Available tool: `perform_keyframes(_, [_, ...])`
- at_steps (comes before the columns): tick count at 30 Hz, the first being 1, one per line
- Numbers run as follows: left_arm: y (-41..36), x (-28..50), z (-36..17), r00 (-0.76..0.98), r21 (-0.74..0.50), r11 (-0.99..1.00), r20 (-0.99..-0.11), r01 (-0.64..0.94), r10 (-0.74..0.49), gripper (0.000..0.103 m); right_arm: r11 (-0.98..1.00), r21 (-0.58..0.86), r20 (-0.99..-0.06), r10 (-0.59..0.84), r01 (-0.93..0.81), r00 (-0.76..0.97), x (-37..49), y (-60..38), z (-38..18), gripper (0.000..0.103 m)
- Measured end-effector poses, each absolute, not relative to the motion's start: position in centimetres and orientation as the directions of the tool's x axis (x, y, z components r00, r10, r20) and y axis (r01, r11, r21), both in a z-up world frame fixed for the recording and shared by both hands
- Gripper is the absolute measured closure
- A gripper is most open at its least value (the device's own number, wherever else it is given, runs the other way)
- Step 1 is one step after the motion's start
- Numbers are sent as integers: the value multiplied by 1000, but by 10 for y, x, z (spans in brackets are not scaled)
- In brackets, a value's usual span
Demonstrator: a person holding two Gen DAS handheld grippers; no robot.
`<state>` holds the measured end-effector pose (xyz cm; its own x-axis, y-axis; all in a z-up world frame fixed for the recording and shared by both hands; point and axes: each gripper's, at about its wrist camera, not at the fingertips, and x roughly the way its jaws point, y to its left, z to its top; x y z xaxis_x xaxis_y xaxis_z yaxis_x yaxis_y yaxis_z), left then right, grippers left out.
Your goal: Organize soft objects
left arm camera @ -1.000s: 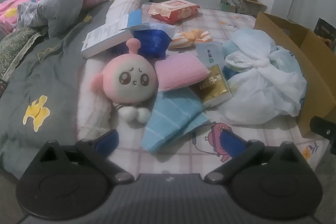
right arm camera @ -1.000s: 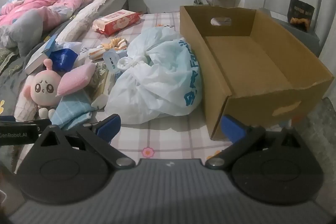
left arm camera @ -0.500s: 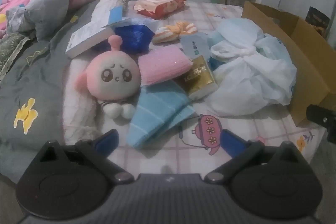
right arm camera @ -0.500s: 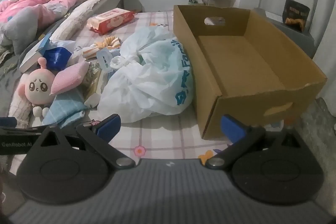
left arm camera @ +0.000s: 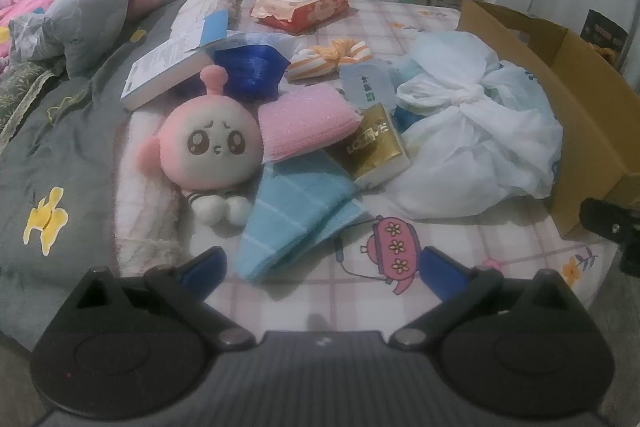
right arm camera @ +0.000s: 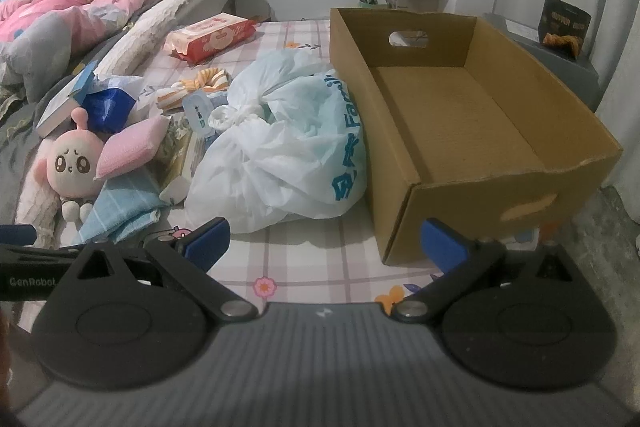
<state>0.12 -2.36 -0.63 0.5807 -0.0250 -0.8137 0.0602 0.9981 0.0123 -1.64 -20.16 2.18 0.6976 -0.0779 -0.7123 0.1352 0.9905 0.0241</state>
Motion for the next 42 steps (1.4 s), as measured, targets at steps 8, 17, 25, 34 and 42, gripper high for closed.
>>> perform_keyframes(8, [-20, 1, -6, 578, 11, 999, -816, 44, -17, 0, 993, 7, -716, -76, 116, 694, -13, -196, 19, 1])
perform_keyframes(17, [-17, 2, -6, 579, 9, 999, -815, 38, -15, 0, 994, 1, -720, -75, 108, 690, -11, -193, 18, 1])
perform_keyframes(25, [-16, 3, -6, 580, 4, 999, -815, 33, -16, 0, 994, -2, -721, -78, 110, 688, -10, -192, 17, 1])
perform_keyframes(34, [-15, 3, -6, 579, 4, 999, -815, 34, -16, 0, 994, 0, -724, -77, 112, 685, -8, -193, 17, 1])
perform_keyframes(42, [-12, 5, -6, 580, 4, 1000, -815, 29, -14, 0, 994, 1, -726, -76, 112, 683, -7, -192, 17, 1])
